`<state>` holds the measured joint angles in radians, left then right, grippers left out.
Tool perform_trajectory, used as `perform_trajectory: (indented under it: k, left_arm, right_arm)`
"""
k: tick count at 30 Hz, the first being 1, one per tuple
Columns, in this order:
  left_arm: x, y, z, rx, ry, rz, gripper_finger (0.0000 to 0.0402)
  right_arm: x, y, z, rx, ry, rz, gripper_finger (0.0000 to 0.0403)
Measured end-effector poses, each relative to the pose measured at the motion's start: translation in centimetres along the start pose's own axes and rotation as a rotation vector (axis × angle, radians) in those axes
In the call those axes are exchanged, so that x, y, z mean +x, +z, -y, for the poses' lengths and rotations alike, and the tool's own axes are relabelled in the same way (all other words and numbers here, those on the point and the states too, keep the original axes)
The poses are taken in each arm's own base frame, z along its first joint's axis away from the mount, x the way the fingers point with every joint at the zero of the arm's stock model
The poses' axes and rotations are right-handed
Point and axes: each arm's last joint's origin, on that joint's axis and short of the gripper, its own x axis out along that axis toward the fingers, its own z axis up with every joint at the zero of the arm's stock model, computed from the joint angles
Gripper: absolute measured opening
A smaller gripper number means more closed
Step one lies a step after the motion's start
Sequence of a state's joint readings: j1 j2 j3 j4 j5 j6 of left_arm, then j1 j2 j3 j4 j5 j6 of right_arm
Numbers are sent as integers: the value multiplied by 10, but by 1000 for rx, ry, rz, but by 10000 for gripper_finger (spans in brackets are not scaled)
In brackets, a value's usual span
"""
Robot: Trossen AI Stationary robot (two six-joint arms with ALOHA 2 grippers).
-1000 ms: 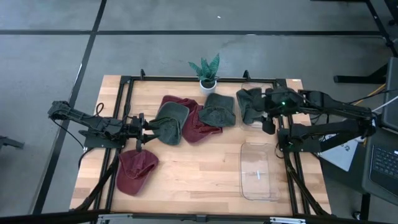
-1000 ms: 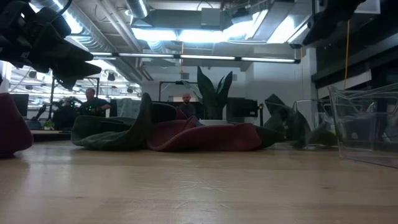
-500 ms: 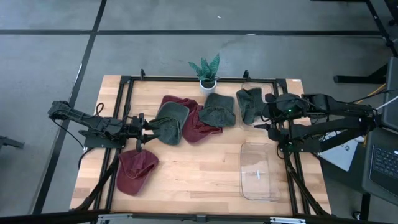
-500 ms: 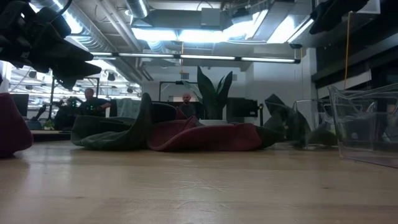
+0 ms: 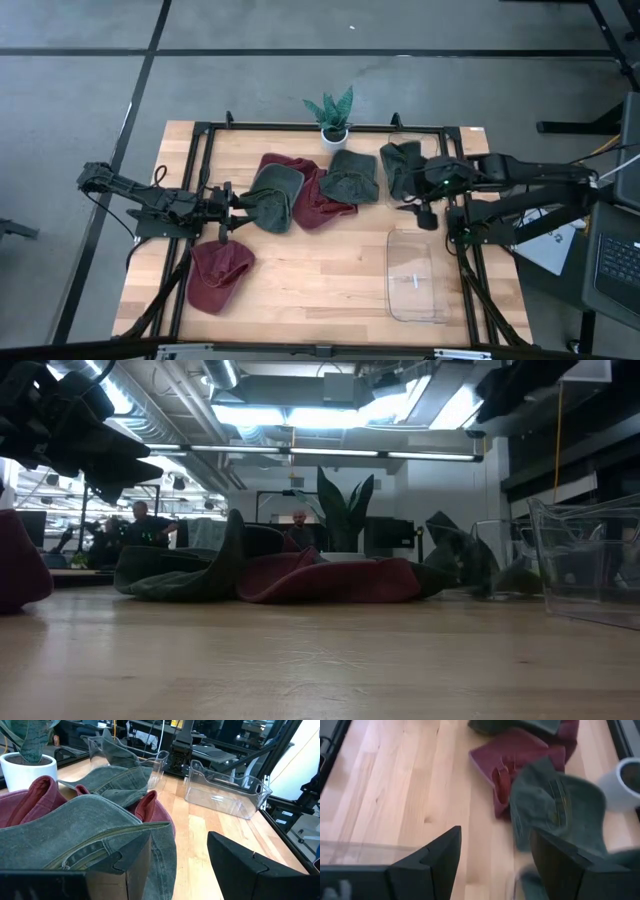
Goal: Pick & Place hat
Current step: Put the right black cap into the top transparent bin
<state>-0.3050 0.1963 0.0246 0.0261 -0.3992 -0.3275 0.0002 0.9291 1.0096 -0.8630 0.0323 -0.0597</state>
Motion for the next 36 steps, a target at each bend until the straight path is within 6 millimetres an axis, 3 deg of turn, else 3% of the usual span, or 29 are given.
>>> perform_trajectory:
  k: [10,19,29,36]
  left_arm:
    - [0,0,0,0,0,0,191]
    - [0,0,0,0,0,0,191]
    - [0,0,0,0,0,0,191]
    - [0,0,0,0,0,0,191]
  right_arm:
    - [48,31,-2,-15,55,93,233]
    - [87,46,-1,10,60,144,233]
    - [113,75,18,-46,-33,-4,232]
    - [139,77,27,-27,-43,-202,232]
